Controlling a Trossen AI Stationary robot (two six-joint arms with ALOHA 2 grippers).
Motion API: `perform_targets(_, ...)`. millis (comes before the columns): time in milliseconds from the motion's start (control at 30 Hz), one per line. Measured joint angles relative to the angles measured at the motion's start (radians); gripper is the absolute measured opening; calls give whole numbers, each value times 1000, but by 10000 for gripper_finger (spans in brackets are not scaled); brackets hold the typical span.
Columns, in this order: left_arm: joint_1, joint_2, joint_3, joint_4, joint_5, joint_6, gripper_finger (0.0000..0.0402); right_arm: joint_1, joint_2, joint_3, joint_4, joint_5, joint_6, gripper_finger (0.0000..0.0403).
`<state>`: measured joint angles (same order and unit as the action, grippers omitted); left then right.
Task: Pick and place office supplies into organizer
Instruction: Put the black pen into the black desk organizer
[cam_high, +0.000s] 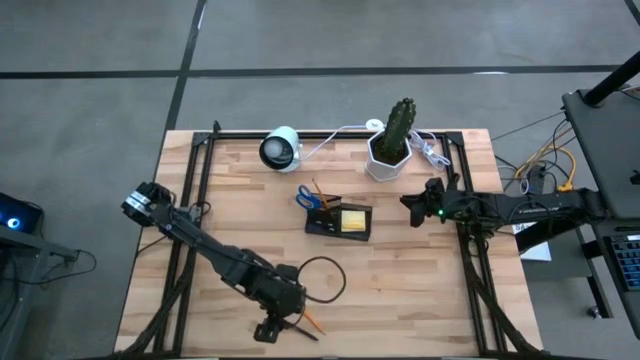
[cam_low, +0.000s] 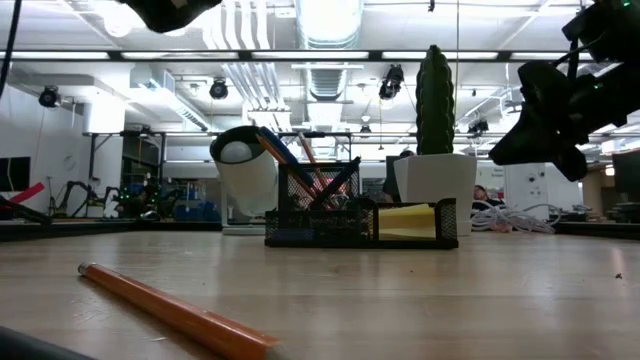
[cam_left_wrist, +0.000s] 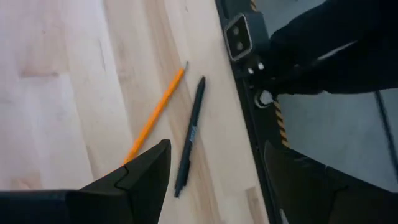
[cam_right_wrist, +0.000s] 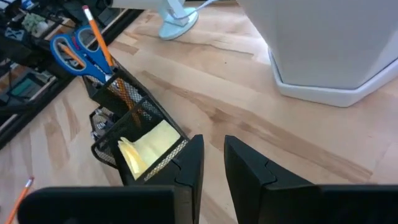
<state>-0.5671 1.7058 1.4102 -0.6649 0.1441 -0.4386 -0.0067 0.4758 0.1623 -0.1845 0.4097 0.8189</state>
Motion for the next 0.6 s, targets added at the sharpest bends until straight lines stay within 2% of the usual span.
perform_targets(233,-43,110,80,2,-24,-1,242,0,12,0,1,-49,-17,54)
perform_targets(433,-64,250,197,-42,-50,-9,242,0,10,0,1,-51,-77,54)
perform_targets(600,-59,325,243,-68,-52,-18,242,0,10,0,2,-51,-94,54)
